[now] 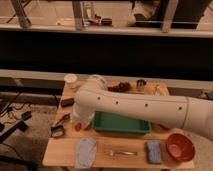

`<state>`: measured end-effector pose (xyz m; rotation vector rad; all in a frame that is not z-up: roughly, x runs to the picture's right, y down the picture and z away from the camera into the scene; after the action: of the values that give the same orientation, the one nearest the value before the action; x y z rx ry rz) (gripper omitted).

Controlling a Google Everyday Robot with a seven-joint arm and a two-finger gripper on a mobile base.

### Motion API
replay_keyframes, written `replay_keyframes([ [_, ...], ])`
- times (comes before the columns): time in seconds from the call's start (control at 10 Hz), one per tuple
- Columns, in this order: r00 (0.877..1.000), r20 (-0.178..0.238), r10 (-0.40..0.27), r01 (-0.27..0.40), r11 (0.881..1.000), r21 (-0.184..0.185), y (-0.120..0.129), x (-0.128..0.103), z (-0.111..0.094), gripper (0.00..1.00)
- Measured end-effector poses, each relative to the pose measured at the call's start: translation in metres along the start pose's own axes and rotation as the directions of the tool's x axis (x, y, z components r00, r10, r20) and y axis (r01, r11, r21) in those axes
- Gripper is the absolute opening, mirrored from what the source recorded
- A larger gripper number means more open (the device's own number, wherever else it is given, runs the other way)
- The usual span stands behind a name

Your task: Place pepper in tray

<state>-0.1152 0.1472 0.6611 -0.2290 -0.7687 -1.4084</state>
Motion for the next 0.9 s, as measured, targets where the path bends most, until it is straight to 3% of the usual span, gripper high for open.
replay_keyframes([
  [0.2, 1.0, -0.005, 0.018, -0.018, 1.0, -0.008, 0.0134, 0.0093, -0.0071, 0.2],
  [0.9, 1.0, -0.004, 0.015, -0.015, 1.0, -0.006, 0.0121, 0.0088, -0.0062, 0.2],
])
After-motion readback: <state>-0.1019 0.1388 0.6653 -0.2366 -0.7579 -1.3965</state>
